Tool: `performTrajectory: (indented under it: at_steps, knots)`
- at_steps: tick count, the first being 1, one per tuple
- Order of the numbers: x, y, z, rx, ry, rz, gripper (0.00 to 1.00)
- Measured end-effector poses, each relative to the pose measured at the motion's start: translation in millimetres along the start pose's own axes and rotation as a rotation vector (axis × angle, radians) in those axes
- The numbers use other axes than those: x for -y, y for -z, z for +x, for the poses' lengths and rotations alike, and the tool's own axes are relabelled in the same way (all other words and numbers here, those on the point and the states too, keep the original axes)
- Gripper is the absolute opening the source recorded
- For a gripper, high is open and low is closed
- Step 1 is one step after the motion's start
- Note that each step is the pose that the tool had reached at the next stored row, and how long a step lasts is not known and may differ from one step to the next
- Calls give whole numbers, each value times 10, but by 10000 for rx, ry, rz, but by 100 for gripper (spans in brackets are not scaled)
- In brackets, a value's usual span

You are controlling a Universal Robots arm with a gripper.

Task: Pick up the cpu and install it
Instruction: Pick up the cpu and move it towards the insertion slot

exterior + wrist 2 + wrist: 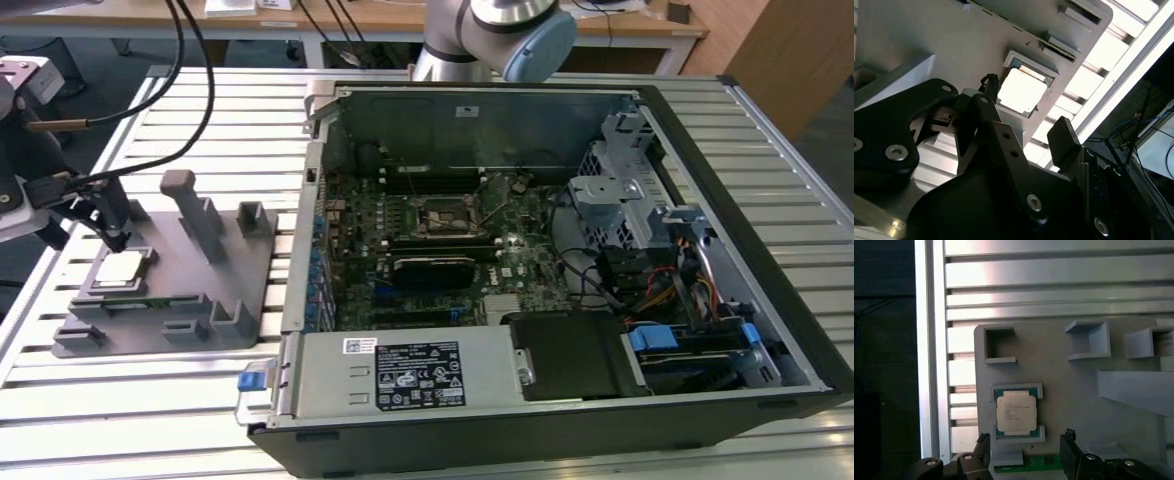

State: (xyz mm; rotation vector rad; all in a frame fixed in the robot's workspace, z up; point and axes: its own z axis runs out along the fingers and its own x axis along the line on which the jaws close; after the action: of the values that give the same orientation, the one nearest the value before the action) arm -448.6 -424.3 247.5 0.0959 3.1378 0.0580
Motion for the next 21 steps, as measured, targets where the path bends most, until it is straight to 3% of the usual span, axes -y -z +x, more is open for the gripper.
performTrajectory:
  at_steps: [11, 13, 14, 21]
  knots:
    - [-16, -160, 8, 1, 0, -1, 66]
    - [-20, -197, 10, 1, -1, -1, 67]
    - [-24, -215, 10, 1, -1, -1, 73]
    - [-43, -342, 12, 1, 1, 2, 73]
